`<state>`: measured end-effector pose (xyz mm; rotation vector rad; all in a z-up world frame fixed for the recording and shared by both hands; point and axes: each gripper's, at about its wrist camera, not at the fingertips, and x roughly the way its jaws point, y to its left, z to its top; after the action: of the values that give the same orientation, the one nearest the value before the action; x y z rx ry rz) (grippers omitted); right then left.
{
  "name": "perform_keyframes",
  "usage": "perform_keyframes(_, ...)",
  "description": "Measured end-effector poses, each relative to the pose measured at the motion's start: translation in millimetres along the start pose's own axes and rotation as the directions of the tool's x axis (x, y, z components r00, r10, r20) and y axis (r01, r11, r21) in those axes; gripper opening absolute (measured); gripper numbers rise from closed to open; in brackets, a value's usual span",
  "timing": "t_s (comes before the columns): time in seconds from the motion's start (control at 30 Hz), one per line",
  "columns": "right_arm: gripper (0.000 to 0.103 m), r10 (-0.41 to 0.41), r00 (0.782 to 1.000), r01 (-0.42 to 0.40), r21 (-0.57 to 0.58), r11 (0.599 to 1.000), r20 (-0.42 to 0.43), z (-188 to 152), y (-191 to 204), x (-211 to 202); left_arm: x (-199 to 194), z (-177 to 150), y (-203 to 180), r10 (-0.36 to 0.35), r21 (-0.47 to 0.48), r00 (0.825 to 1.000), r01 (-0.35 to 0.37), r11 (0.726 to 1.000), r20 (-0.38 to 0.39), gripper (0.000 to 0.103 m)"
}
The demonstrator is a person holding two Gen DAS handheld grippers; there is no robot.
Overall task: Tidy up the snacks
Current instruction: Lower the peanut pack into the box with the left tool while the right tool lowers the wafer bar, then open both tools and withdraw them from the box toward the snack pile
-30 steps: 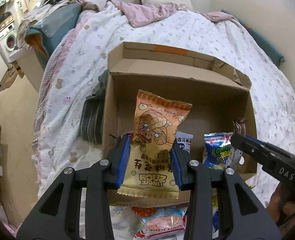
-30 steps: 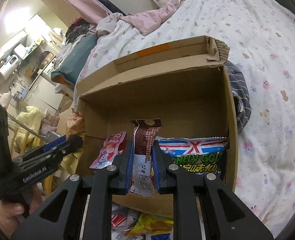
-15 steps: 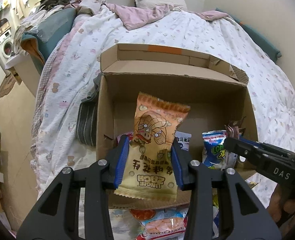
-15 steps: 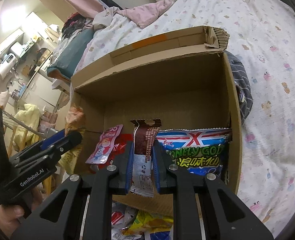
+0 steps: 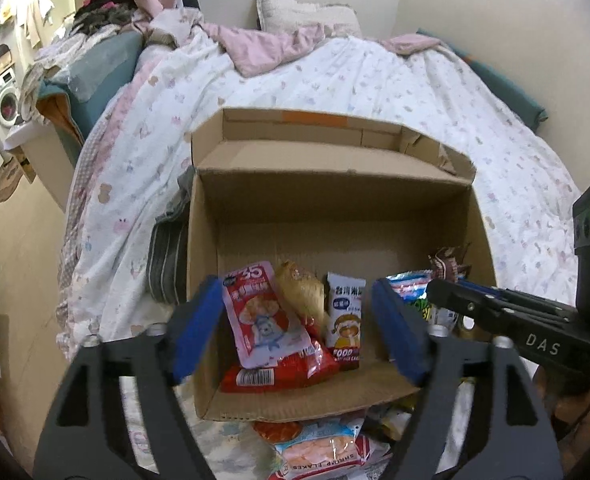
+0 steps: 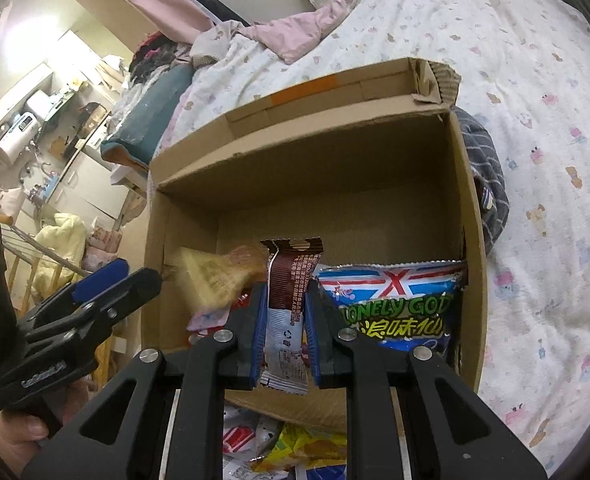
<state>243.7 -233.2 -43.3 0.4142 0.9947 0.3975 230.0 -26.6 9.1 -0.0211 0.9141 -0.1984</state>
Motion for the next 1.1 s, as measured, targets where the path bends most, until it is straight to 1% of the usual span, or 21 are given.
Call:
perform_keyframes(0.07,0.023,0.007,1.000,-0.007,0.004,1.000,0.000,0.4,-1.2,-0.5,-2.7,1.6,0.9,0.006,-0.003,1.000,-0.006,1.000,0.018,0.083)
perform_keyframes(0.23,0.023,0.002,1.000,-0.002,0.011,1.000,-0.005,0.8,-2.1,0.6,-1.8,2.6,3.7,0.033,-0.009,0.999,-0.033,0.999,0.018,0.083)
perform_keyframes(0.27,0.028,-0.004,1.000,0.004,0.010,1.000,-0.003,0.9,-1.7,0.3,-1.7,2.4,4.5,0.044,-0.011,0.999,-0.044,0.999,0.018,0.083)
perform_keyframes(0.33,0.052,-0.010,1.000,0.010,0.012,1.000,0.003,1.3,-1.9,-1.0,-1.6,2.5,6.4,0.055,-0.015,0.998,-0.055,0.998,0.019,0.083)
perform_keyframes(0.37,0.070,-0.008,1.000,0.008,0.019,1.000,0.010,1.1,-2.7,-2.1,-1.9,2.4,7.1,0.057,-0.019,0.998,-0.057,0.998,0.019,0.083)
perform_keyframes(0.4,0.074,-0.004,1.000,0.003,0.028,1.000,0.025,0.5,-3.6,-4.4,-2.0,2.4,8.3,0.058,-0.025,0.998,-0.057,0.998,0.020,0.083)
perform_keyframes(0.43,0.074,-0.002,0.999,0.001,0.032,0.999,0.037,0.6,-4.4,-6.7,-2.1,2.4,9.7,0.059,-0.032,0.998,-0.058,0.998,0.020,0.083)
perform_keyframes(0.53,0.074,-0.003,0.999,0.001,0.037,0.999,0.041,2.5,-6.6,-8.8,-1.5,1.9,12.2,0.060,-0.042,0.998,-0.059,0.997,0.017,0.083)
perform_keyframes(0.77,0.074,0.011,0.999,-0.013,0.049,0.999,0.034,2.4,-9.6,-8.2,-4.3,1.3,13.0,0.073,-0.031,0.997,-0.072,0.997,0.037,0.083)
perform_keyframes(1.1,0.074,0.020,0.998,-0.022,0.026,0.999,0.053,-1.2,-2.1,-19.6,-15.9,-1.9,20.2,0.103,-0.083,0.993,-0.098,0.992,0.054,0.083)
